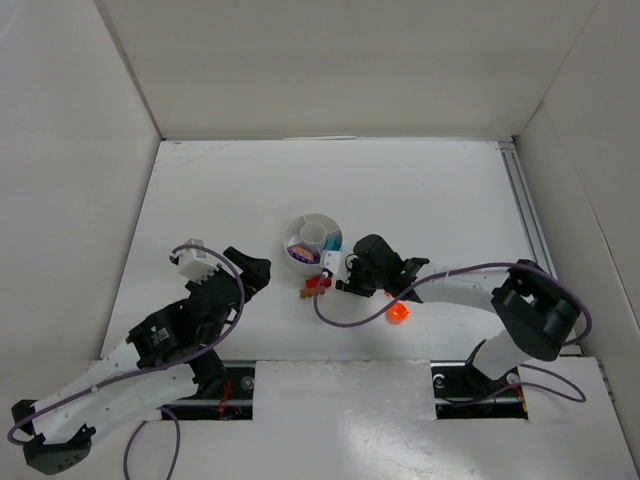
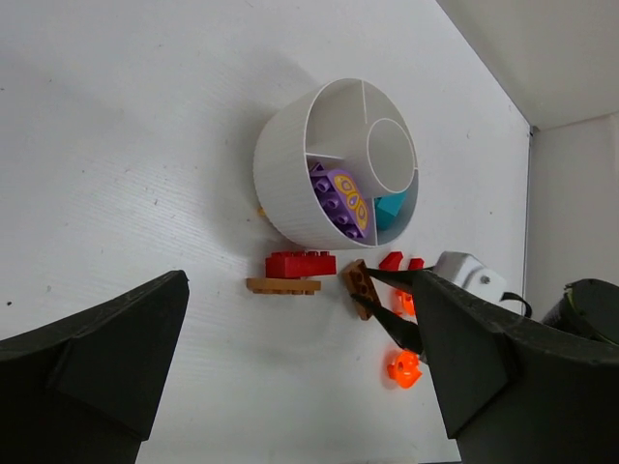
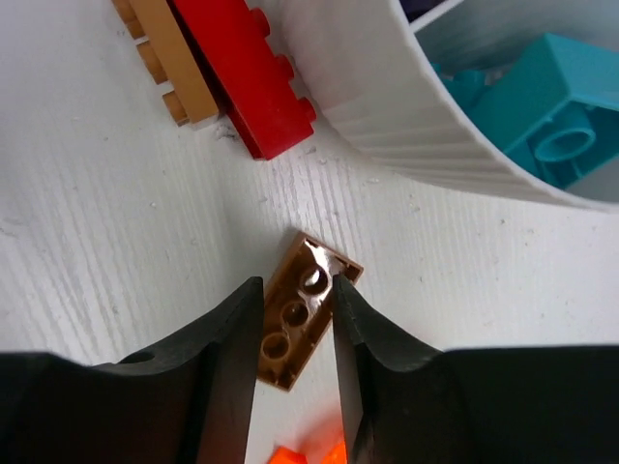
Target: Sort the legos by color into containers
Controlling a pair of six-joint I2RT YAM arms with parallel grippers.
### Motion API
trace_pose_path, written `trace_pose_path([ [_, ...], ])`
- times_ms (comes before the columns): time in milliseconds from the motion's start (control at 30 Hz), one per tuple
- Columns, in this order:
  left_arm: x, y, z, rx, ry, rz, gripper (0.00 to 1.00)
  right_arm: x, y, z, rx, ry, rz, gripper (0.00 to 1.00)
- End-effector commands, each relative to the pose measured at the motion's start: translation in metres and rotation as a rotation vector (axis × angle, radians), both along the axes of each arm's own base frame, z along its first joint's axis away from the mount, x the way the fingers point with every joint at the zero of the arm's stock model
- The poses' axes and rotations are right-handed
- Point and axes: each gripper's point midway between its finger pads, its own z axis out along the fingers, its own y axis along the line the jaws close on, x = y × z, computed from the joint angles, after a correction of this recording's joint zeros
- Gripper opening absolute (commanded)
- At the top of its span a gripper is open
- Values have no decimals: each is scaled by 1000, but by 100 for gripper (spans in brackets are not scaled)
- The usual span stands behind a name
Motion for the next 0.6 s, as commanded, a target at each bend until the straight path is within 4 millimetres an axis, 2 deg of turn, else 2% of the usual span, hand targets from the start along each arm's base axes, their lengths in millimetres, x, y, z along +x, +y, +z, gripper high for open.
trace_pose_path([
  [0, 1, 4, -4, -4, -2, 27, 100, 2, 10, 32, 104, -59, 6, 39],
  [200, 2, 5, -3, -1, -7, 36, 100, -1, 10, 70, 189, -123, 17, 35],
  [267, 2, 5, -3, -1, -7, 36, 100, -2, 11, 74, 201, -125, 24, 42],
  [300, 2, 5, -3, -1, -7, 36, 100, 0, 10, 76, 200, -124, -2, 53],
  [400, 2, 5, -3, -10, -6, 40, 100, 4, 3, 63, 164, -61, -101, 65],
  [567, 1, 7, -7, 6, 4, 40, 100, 10, -11, 35, 111, -9, -256, 74],
])
